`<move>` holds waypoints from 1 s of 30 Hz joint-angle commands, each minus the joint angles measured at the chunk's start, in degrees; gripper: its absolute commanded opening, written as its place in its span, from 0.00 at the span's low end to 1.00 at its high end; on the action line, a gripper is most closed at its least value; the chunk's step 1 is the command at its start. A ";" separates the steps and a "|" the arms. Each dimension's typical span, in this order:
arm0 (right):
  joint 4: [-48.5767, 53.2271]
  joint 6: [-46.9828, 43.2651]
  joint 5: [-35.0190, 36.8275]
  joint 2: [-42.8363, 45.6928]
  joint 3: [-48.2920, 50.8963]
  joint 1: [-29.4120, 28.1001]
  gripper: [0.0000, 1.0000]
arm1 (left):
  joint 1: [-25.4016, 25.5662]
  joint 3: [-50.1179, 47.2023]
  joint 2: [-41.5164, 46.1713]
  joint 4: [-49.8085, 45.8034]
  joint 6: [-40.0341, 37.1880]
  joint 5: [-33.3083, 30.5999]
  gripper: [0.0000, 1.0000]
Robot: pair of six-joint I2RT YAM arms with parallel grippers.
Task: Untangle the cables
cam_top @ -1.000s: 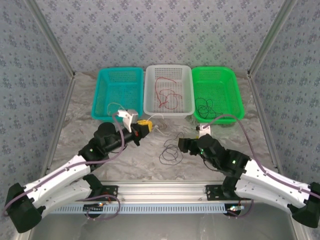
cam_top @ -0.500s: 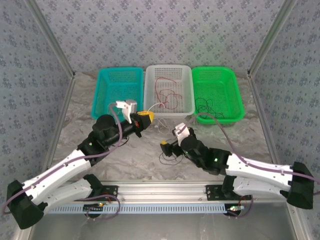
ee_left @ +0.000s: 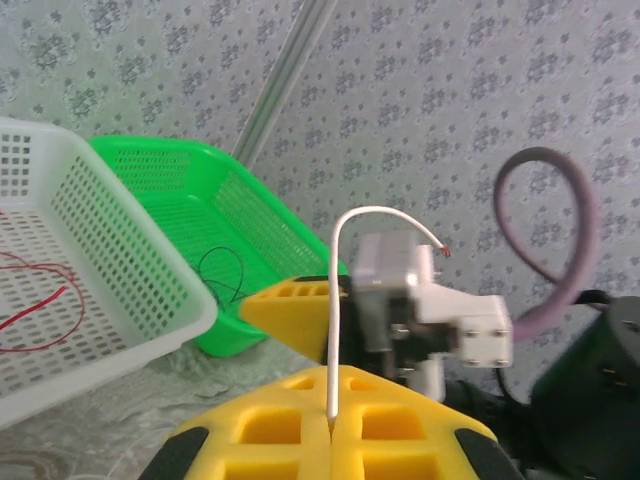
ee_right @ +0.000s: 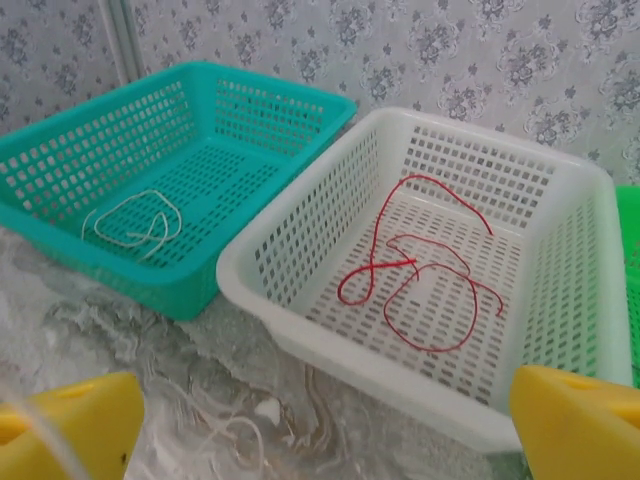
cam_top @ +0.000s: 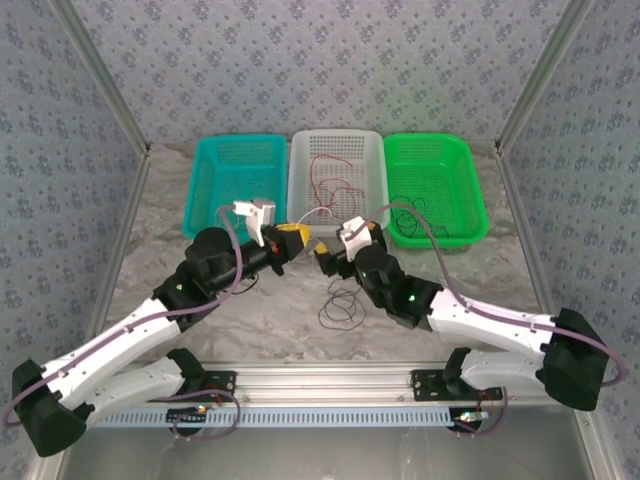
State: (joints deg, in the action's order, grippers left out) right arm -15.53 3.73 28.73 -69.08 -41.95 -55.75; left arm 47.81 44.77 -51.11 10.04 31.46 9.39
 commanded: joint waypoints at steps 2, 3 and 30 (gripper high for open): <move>-4.98 -0.62 -4.80 -3.43 -3.64 1.56 0.79 | 0.58 2.82 2.03 1.50 2.51 -0.22 0.02; -5.12 -0.18 -5.16 -4.36 -3.95 1.83 0.75 | 0.60 2.69 2.48 2.36 3.08 -0.57 0.03; -0.20 9.62 -15.66 -8.02 -2.96 10.51 0.30 | 0.56 13.70 5.32 2.17 1.69 -1.59 0.06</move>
State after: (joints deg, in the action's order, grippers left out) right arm -17.91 11.38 15.92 -77.03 -44.93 -45.63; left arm 48.03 55.59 -46.57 11.27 35.00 8.23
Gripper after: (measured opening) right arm 0.305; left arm 0.057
